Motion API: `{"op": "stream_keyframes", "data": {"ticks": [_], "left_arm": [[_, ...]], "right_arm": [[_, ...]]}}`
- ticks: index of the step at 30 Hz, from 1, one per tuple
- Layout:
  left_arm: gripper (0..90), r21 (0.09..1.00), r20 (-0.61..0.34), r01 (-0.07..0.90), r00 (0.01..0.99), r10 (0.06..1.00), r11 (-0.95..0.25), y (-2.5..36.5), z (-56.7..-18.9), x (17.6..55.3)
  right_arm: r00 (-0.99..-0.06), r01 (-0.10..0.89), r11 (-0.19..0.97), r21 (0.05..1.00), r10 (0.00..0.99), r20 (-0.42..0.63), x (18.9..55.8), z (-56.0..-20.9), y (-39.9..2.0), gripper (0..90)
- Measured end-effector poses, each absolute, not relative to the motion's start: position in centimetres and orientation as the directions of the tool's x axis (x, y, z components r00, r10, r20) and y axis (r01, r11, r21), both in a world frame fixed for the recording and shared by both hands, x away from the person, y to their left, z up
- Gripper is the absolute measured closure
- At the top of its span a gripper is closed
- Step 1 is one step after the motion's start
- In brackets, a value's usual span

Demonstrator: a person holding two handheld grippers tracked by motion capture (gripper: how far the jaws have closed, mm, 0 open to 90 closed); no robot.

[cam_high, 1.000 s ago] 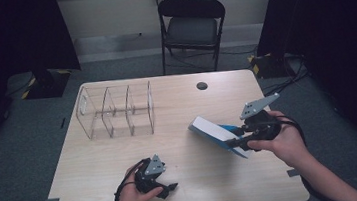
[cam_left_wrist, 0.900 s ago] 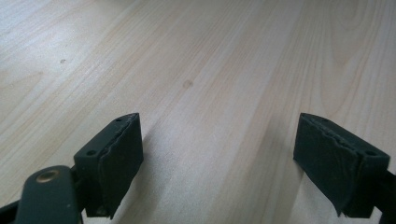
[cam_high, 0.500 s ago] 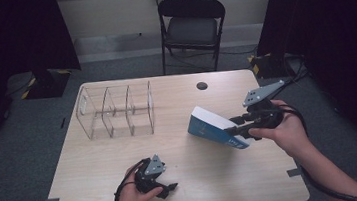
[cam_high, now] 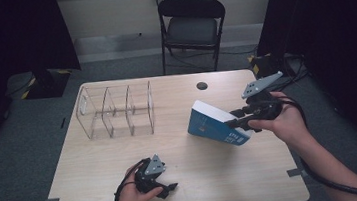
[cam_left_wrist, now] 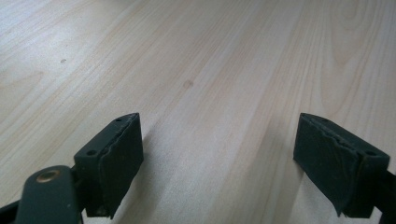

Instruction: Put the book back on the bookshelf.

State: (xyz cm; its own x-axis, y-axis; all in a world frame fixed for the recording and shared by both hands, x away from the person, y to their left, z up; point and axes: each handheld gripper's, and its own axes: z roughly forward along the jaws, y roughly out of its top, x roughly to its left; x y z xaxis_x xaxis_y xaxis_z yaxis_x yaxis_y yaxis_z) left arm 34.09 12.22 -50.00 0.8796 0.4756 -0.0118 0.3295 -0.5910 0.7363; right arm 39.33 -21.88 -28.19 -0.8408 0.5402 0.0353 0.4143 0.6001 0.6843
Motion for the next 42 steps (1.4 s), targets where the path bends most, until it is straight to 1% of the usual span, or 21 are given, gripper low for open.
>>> {"op": "stream_keyframes", "data": {"ticks": [19, 30, 32, 37, 42], "left_arm": [[15.7, 0.737, -0.015, 0.33, 0.88, 0.474, -0.589, 12.2, -50.0, 34.1], [15.7, 0.737, -0.015, 0.33, 0.88, 0.474, -0.59, 12.2, -50.0, 34.1], [15.7, 0.737, -0.015, 0.331, 0.88, 0.475, -0.59, 12.2, -50.0, 34.1], [15.7, 0.736, -0.013, 0.328, 0.881, 0.472, -0.592, 12.3, -50.0, 34.1], [15.7, 0.737, -0.014, 0.329, 0.881, 0.473, -0.591, 12.3, -50.0, 34.1]], "right_arm": [[-0.83, 0.441, 0.592, 0.675, 0.554, 0.057, 41.5, -27.4, -22.2, 61.1], [-0.811, 0.471, 0.565, 0.677, 0.579, 0.081, 42.8, -27.1, -22.5, 60.8], [-0.797, 0.491, 0.545, 0.679, 0.596, 0.097, 43.0, -27.1, -22.6, 60.1], [-0.788, 0.498, 0.525, 0.69, 0.607, 0.107, 43.7, -27.1, -22.6, 58.4], [-0.787, 0.49, 0.545, 0.681, 0.611, 0.078, 44.8, -27.2, -22.0, 56.7]]}}
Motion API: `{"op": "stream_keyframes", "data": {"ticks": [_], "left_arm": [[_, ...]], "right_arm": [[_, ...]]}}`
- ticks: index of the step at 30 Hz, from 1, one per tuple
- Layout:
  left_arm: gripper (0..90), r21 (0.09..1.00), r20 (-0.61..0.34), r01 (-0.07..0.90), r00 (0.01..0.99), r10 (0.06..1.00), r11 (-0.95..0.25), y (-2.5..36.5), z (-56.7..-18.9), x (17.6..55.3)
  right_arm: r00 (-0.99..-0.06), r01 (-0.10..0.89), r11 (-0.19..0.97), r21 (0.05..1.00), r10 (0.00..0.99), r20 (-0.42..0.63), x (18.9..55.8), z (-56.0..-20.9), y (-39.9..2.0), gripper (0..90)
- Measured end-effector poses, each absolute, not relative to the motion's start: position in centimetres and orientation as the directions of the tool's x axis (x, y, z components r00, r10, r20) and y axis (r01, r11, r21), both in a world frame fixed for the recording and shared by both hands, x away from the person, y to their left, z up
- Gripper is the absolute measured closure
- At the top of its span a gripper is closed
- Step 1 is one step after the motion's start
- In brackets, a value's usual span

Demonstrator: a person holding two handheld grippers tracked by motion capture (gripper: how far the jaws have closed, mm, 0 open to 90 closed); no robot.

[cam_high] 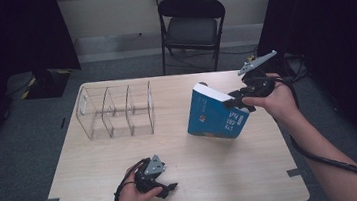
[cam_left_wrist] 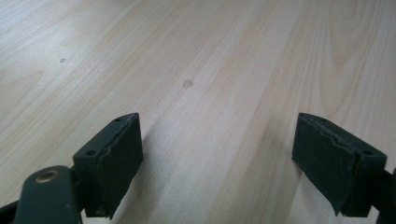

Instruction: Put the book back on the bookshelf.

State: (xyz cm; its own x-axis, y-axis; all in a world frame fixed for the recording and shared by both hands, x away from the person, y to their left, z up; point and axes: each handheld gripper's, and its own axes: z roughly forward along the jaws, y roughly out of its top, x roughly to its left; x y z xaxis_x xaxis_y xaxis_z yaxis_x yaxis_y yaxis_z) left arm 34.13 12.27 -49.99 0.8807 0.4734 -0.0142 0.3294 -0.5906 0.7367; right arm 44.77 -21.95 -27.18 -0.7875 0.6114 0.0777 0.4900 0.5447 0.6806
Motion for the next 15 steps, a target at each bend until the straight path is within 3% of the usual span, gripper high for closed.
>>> {"op": "stream_keyframes", "data": {"ticks": [4, 15], "left_arm": [[15.7, 0.737, -0.014, 0.329, 0.881, 0.473, -0.591, 12.3, -50.0, 34.1], [15.7, 0.737, -0.014, 0.329, 0.881, 0.473, -0.591, 12.3, -50.0, 34.1]], "right_arm": [[-0.785, 0.488, 0.564, 0.665, 0.618, 0.052, 45.8, -27.9, -21.2, 52.2], [-0.814, 0.453, 0.618, 0.643, 0.581, 0.016, 46.9, -28.4, -20.0, 56.1]]}}
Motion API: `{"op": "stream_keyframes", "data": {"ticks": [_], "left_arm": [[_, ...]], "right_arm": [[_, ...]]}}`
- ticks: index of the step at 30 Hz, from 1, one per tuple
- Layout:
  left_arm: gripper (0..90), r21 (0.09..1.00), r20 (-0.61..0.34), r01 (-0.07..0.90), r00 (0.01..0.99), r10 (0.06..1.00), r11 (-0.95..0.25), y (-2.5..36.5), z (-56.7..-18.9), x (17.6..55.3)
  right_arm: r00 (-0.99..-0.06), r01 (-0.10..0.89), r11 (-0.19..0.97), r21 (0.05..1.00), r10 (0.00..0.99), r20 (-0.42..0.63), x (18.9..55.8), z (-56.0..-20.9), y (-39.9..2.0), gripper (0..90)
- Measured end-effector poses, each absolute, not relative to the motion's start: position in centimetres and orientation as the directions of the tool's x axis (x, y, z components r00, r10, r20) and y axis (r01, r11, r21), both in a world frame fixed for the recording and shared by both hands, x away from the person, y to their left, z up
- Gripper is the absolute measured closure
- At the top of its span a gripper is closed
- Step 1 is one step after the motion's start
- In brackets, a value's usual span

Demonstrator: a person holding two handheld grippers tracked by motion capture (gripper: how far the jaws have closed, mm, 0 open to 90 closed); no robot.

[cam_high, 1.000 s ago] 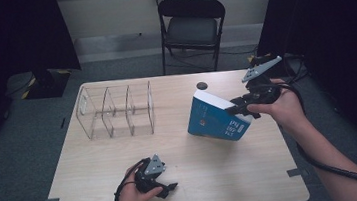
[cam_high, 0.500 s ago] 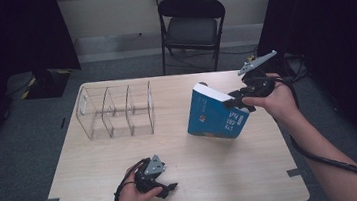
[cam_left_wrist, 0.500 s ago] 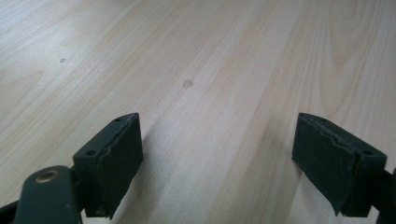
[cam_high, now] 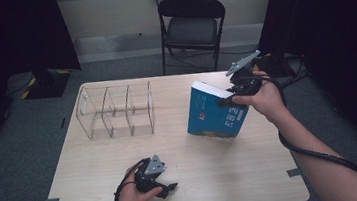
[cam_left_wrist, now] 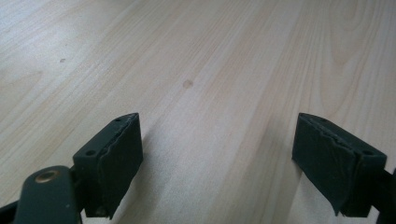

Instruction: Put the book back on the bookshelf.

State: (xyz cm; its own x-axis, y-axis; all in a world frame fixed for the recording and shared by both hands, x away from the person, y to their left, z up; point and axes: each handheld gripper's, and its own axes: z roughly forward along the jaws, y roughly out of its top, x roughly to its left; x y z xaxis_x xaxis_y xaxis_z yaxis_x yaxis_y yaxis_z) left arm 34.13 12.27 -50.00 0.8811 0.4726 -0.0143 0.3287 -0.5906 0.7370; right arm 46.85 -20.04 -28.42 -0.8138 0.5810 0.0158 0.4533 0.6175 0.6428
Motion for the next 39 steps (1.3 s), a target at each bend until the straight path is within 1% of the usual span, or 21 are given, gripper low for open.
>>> {"op": "stream_keyframes", "data": {"ticks": [8, 10, 12, 14, 17, 18, 20, 23, 31, 33, 35, 37, 39], "left_arm": [[15.7, 0.737, -0.015, 0.329, 0.882, 0.472, -0.59, 12.3, -50.0, 34.1], [15.7, 0.736, -0.015, 0.328, 0.882, 0.471, -0.592, 12.3, -50.0, 34.1], [15.7, 0.736, -0.016, 0.328, 0.883, 0.47, -0.592, 12.3, -50.0, 34.1], [15.7, 0.736, -0.014, 0.327, 0.883, 0.469, -0.593, 12.3, -50.0, 34.2], [15.7, 0.739, -0.018, 0.328, 0.883, 0.469, -0.589, 12.3, -50.0, 34.2], [15.7, 0.734, -0.02, 0.333, 0.881, 0.472, -0.591, 12.4, -50.0, 34.1], [15.7, 0.738, -0.017, 0.327, 0.883, 0.468, -0.59, 12.3, -50.0, 34.2], [15.7, 0.733, -0.017, 0.332, 0.881, 0.472, -0.593, 12.4, -50.0, 34.1], [15.7, 0.731, -0.015, 0.331, 0.882, 0.471, -0.597, 12.5, -50.0, 34.2], [15.7, 0.731, -0.015, 0.331, 0.882, 0.471, -0.597, 12.5, -50.0, 34.2], [15.7, 0.73, -0.015, 0.332, 0.881, 0.473, -0.597, 12.5, -50.0, 34.2], [15.6, 0.738, -0.016, 0.333, 0.878, 0.479, -0.587, 12.4, -50.0, 34.2], [15.5, 0.738, -0.017, 0.335, 0.877, 0.481, -0.586, 12.5, -50.0, 34.2]], "right_arm": [[-0.819, 0.451, 0.636, 0.626, 0.573, 0.007, 47.1, -28.5, -19.7, 55.8], [-0.818, 0.46, 0.64, 0.616, 0.575, 0.013, 47.3, -28.7, -19.5, 54.8], [-0.817, 0.462, 0.652, 0.602, 0.577, 0.002, 47.5, -29.2, -18.9, 50.7], [-0.812, 0.467, 0.65, 0.6, 0.584, -0.001, 47.5, -29.3, -18.7, 51.0], [-0.815, 0.462, 0.653, 0.6, 0.58, -0.003, 47.5, -29.2, -18.6, 55.3], [-0.822, 0.456, 0.659, 0.599, 0.569, 0.0, 47.3, -29.3, -18.7, 55.3], [-0.827, 0.455, 0.662, 0.596, 0.562, 0.008, 47.2, -29.3, -18.7, 58.8], [-0.827, 0.455, 0.67, 0.586, 0.562, 0.0, 47.0, -29.2, -18.5, 60.6], [-0.835, 0.44, 0.68, 0.586, 0.551, -0.012, 46.5, -29.1, -18.2, 61.2], [-0.829, 0.45, 0.675, 0.584, 0.56, -0.007, 46.3, -29.0, -18.1, 61.3], [-0.837, 0.437, 0.682, 0.586, 0.548, -0.013, 46.3, -28.7, -17.9, 61.3], [-0.832, 0.46, 0.665, 0.588, 0.555, 0.022, 45.9, -28.3, -18.0, 61.4], [-0.848, 0.45, 0.655, 0.607, 0.527, 0.059, 45.1, -27.9, -18.3, 61.5]]}}
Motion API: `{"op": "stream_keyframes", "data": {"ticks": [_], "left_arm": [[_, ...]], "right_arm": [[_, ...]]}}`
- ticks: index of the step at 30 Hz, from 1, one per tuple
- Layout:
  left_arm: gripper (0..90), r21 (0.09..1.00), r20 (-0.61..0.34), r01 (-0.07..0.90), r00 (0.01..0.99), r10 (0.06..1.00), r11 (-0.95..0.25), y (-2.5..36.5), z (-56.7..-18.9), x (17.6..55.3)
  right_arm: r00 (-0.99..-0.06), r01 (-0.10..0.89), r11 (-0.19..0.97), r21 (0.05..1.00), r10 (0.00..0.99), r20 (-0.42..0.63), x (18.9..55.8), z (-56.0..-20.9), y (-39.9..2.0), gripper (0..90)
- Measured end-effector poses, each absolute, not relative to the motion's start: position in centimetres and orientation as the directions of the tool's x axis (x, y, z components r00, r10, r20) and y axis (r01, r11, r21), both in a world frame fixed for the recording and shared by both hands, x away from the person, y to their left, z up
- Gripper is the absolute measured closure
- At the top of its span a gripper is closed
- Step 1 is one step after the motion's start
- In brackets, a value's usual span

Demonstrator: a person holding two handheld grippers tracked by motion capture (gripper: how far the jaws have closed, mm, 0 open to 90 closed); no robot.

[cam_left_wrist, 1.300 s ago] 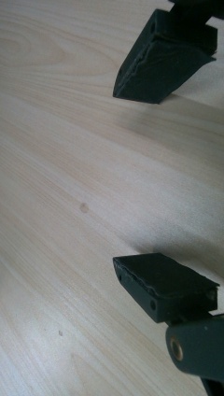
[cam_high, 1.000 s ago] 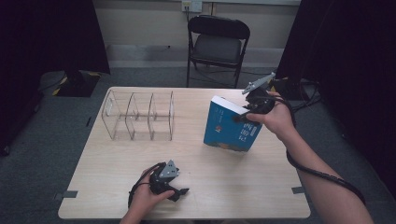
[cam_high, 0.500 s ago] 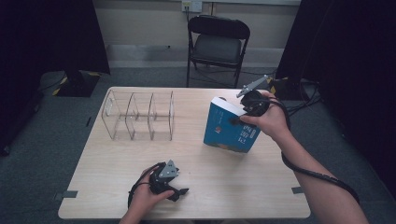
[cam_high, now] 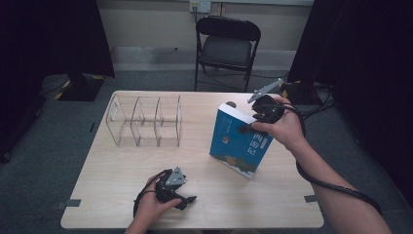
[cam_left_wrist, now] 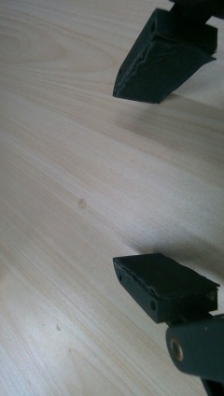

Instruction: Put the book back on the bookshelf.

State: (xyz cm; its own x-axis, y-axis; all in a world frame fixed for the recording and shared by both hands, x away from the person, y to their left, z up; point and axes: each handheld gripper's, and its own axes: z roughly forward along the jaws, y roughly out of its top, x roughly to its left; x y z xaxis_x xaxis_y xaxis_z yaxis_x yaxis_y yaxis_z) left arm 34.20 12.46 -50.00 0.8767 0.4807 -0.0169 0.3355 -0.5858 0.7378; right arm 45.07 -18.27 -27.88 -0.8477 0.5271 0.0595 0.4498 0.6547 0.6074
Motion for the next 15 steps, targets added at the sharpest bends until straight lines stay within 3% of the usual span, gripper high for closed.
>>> {"op": "stream_keyframes", "data": {"ticks": [15], "left_arm": [[13.5, 0.735, -0.016, 0.341, 0.873, 0.488, -0.586, 12.4, -50.0, 34.2]], "right_arm": [[-0.928, 0.318, 0.734, 0.6, 0.37, 0.039, 39.5, -27.3, -16.1, 61.3]]}}
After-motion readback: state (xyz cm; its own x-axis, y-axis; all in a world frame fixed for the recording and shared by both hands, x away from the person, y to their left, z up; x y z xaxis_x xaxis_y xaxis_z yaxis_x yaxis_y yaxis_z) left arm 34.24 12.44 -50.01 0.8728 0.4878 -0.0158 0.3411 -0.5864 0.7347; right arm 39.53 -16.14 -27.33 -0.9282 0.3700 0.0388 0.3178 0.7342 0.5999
